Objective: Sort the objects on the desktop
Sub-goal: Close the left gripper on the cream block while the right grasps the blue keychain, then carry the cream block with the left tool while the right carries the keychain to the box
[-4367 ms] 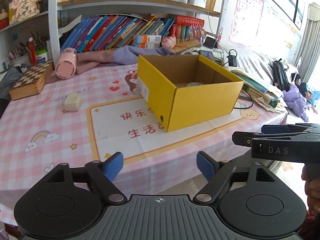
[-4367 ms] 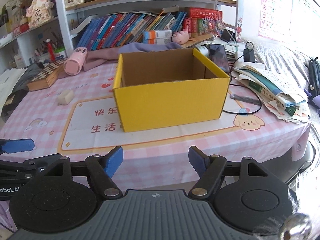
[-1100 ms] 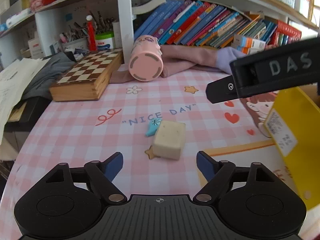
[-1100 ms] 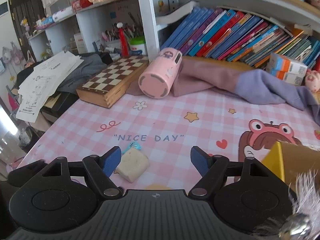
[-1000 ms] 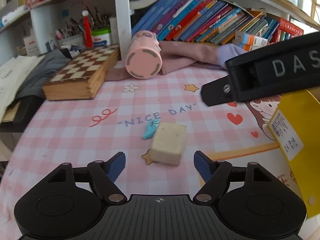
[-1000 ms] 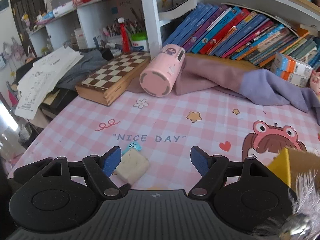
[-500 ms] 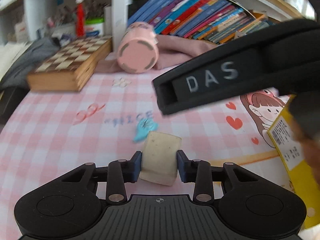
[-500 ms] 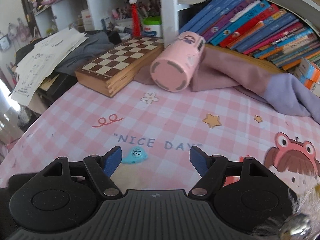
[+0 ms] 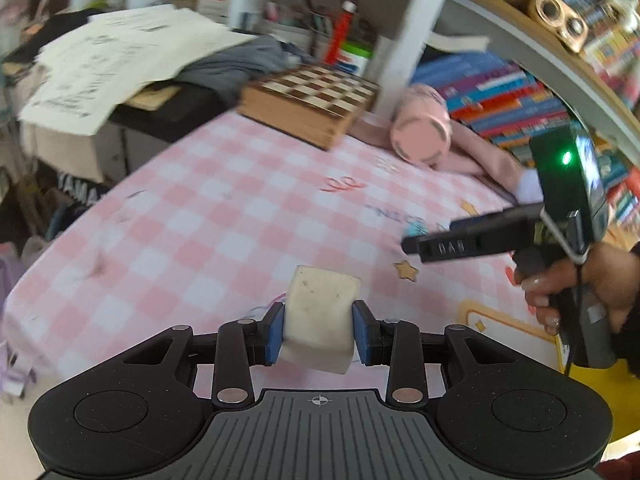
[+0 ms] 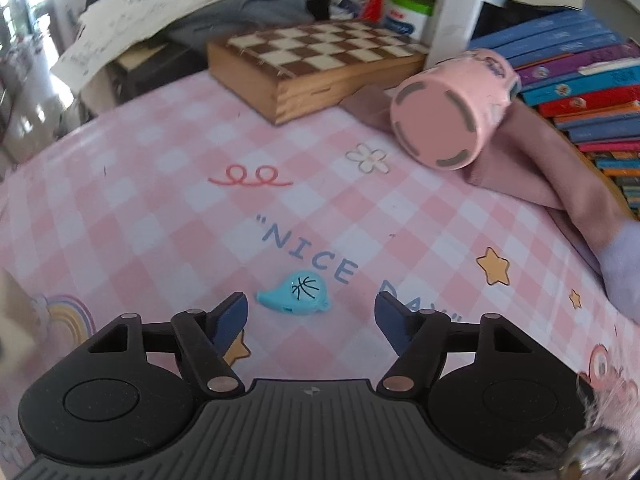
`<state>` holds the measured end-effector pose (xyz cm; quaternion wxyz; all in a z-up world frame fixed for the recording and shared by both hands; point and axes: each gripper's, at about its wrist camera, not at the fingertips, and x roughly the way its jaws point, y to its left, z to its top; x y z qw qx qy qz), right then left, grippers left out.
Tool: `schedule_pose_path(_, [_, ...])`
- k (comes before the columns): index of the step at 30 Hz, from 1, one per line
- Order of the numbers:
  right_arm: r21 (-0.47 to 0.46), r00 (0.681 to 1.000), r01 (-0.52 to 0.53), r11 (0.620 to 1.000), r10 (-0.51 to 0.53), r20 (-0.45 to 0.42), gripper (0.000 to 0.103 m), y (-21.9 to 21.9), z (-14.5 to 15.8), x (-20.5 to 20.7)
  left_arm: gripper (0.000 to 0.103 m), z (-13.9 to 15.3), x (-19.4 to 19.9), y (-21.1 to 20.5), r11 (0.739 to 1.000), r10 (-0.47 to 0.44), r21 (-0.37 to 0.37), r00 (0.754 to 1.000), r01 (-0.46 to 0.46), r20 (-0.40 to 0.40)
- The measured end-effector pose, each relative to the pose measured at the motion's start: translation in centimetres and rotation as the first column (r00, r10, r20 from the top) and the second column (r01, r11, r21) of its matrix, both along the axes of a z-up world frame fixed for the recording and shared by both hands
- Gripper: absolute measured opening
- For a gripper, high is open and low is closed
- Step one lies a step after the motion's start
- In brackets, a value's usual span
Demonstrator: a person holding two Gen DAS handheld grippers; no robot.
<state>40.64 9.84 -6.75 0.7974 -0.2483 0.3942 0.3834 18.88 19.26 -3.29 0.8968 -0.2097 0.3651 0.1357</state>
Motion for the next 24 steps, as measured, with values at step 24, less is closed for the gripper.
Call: schedule_pose_path(24, [0.190,0.996,0.090,0.978,-0.089,-0.014,0.037,-3.9,5.7,-3.3,0.034,4.2,-3.5,-0.8,0.998,-0.045,0.039,0.990,0.040,0.133])
